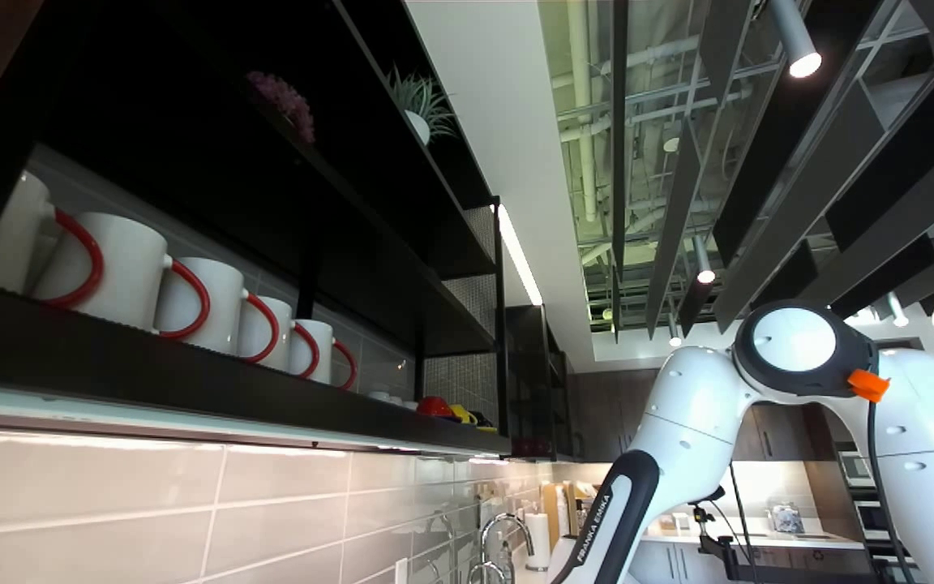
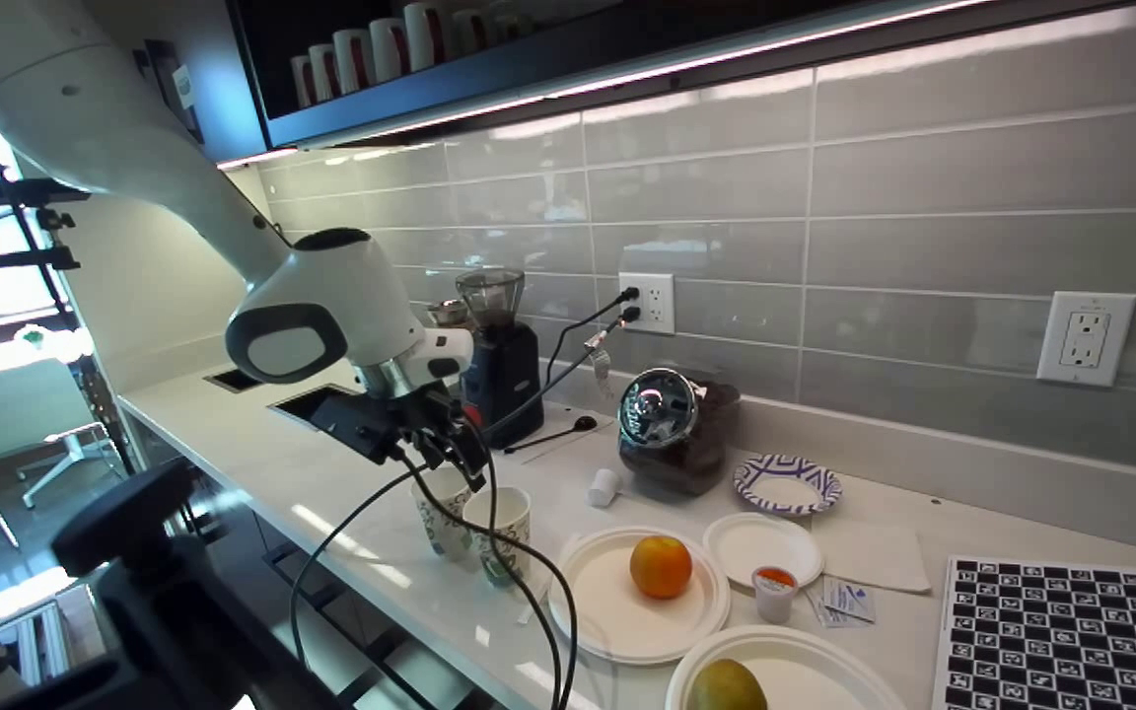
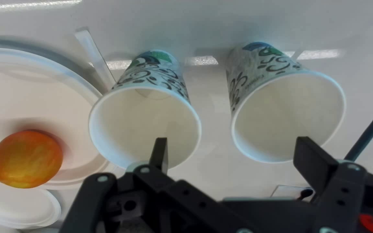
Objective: Put the paper cups in the cabinet
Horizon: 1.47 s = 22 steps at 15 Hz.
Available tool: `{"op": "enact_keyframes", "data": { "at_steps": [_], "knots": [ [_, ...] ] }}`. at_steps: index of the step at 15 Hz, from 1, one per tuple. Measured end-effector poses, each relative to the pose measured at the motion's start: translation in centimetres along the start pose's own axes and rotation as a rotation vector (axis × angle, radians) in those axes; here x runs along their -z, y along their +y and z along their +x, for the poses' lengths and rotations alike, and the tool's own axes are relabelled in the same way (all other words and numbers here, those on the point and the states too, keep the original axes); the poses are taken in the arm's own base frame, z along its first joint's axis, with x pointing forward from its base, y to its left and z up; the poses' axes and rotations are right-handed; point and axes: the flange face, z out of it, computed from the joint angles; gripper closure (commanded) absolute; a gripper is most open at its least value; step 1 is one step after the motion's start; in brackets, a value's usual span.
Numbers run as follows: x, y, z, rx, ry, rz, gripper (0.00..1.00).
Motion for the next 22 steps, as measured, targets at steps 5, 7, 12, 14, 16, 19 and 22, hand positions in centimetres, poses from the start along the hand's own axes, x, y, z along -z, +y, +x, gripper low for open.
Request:
{"op": "enact_keyframes", "data": {
  "at_steps": [5,7,12,14,16,19,22],
  "knots": [
    [-1.3,0.7,-0.8,0.015,-0.022,-0.006,0.0],
    [-1.8,0.7,-0.8,0.03,-0.026,-0.008,0.0],
    [-2.7,0.6,-0.2,0.055,-0.012,-0.012,0.31],
    [-3.1,0.5,0.2,0.063,-0.01,-0.004,0.47],
    [-3.6,0.6,0.5,0.067,-0.01,0.003,0.61],
    [-4.4,0.8,0.6,0.069,-0.016,0.009,0.81],
    [-4.8,1.1,0.7,0.066,-0.019,0.013,0.99]
  ]
}}
